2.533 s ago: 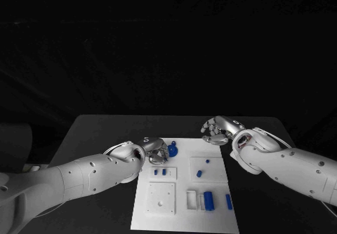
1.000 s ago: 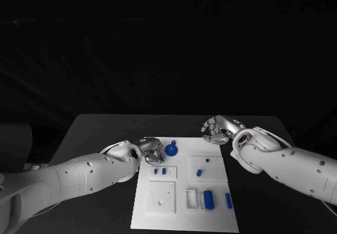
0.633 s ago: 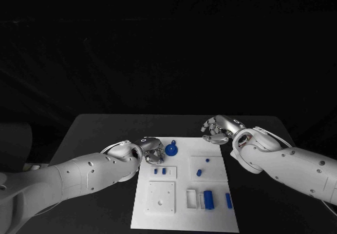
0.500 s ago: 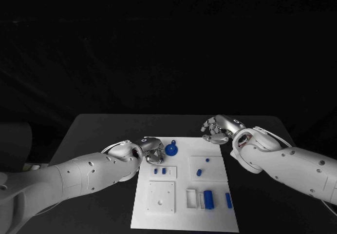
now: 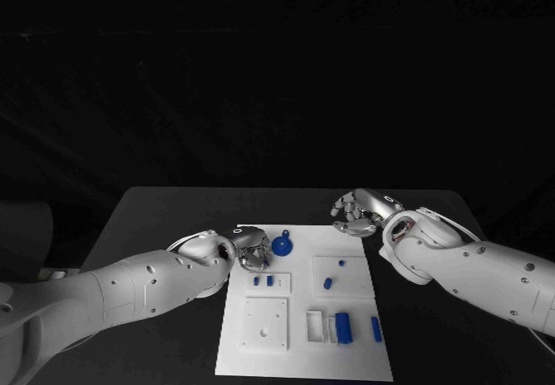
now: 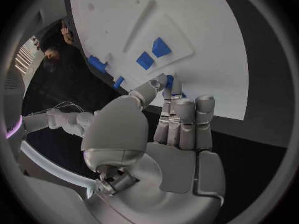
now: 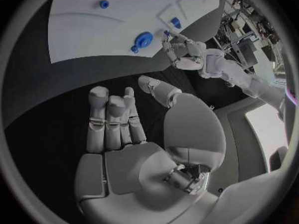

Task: Assemble the parts on the task board

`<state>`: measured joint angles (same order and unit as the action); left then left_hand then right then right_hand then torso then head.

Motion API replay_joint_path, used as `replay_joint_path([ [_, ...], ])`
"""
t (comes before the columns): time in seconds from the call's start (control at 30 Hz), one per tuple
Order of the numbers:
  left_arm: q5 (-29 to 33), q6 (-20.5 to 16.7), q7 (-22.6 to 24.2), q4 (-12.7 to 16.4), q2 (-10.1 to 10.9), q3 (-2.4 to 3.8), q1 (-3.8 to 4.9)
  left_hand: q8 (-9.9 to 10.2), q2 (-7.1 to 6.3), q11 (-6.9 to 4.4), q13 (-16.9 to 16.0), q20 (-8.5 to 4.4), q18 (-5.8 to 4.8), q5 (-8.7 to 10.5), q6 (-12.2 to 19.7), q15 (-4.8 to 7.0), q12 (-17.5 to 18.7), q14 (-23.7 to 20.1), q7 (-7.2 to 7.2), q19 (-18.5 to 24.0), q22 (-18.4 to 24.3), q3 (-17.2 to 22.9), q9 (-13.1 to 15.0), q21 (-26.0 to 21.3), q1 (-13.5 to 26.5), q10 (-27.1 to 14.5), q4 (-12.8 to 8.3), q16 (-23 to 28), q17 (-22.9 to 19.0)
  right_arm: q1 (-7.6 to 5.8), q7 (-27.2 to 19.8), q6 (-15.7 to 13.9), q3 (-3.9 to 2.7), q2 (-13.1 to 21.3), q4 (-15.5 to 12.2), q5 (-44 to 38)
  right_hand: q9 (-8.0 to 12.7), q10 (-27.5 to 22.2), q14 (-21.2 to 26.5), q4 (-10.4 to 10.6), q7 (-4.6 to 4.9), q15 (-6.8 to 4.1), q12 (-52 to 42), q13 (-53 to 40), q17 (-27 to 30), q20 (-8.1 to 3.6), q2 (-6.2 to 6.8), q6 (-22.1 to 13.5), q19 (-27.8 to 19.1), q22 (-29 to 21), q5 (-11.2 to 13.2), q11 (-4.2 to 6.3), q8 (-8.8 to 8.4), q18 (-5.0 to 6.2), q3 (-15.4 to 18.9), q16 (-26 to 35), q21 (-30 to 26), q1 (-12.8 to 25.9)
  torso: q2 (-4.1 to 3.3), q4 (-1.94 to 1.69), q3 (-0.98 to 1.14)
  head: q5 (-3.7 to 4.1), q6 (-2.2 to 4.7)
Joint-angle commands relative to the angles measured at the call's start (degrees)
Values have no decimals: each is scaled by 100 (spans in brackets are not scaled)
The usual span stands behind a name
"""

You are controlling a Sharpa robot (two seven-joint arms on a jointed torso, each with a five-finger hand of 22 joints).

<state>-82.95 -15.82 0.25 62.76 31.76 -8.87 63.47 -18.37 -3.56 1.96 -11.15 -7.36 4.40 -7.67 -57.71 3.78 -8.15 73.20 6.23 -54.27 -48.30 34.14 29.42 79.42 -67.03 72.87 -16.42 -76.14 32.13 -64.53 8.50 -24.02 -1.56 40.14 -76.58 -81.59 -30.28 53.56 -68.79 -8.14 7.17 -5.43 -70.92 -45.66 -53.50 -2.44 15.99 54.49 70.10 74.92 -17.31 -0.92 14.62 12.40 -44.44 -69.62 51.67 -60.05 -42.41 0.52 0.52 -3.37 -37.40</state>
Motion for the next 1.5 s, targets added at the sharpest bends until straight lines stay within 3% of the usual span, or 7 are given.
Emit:
replay_joint_path([
  [0.03,-230,145,-138,-24,-11,-24,-31,3,8,51,-8,-180,717,-23,-14,26,-9,-1,16,17,3,26,-3,15,-73,86,2,1,-7,0,-46,6,-2,-2,-9,-12,-10,-5,-7,-20,28,31,-40,7,9,-45,-35,-1,-7,98,-36,-16,5,260,9,23,-19,10,0,2,0,-1,-1],
  [0.37,-200,89,-92,-30,-80,-25,-76,5,6,52,-8,-182,714,-17,-15,25,-5,2,18,15,2,22,-4,17,-69,88,9,-1,-6,0,-44,7,-2,-10,-12,-12,-10,-4,-7,-17,28,31,-41,8,9,-45,-36,0,-6,98,-36,-16,6,260,11,23,-19,15,0,6,1,-13,6],
  [0.87,-198,118,-110,5,-56,-27,-79,5,-16,46,-15,-189,706,23,-25,30,-6,6,15,15,-1,7,-4,23,-65,111,10,-6,-1,0,-39,9,-2,3,-13,-12,-11,-4,-7,-17,28,31,-42,10,9,-45,-36,-1,-6,98,-37,-15,7,260,11,23,-20,17,1,5,5,1,1],
  [1.07,-176,-17,-107,3,-46,-27,-79,66,-137,70,-1,-191,690,102,66,8,42,-28,45,47,-6,-12,-35,18,-79,44,4,-5,5,0,-37,6,-2,6,-15,-12,-11,-4,-7,-18,28,31,-42,10,9,-45,-34,-3,-7,98,-37,-15,6,260,11,23,-20,16,1,1,1,3,7],
  [1.23,-174,-85,-123,-1,-40,-27,-79,222,-264,129,24,-162,680,110,333,-49,108,-74,138,76,-7,-12,-113,9,-115,-113,8,-1,10,0,-38,6,-2,6,-15,-12,-11,-5,-6,-19,28,31,-42,11,9,-45,-33,-4,-7,98,-37,-15,6,260,11,24,-20,15,1,2,-1,-2,14],
  [1.5,-133,-138,-97,-6,-33,-26,-79,350,-366,233,65,-69,694,119,592,-150,184,-145,103,124,-5,-21,-192,-13,-152,-408,17,35,-1,0,-40,9,-2,4,-12,-12,-11,-5,-6,-20,28,31,-42,12,9,-45,-32,-4,-7,98,-37,-15,6,260,11,24,-21,15,-1,2,-1,2,14],
])
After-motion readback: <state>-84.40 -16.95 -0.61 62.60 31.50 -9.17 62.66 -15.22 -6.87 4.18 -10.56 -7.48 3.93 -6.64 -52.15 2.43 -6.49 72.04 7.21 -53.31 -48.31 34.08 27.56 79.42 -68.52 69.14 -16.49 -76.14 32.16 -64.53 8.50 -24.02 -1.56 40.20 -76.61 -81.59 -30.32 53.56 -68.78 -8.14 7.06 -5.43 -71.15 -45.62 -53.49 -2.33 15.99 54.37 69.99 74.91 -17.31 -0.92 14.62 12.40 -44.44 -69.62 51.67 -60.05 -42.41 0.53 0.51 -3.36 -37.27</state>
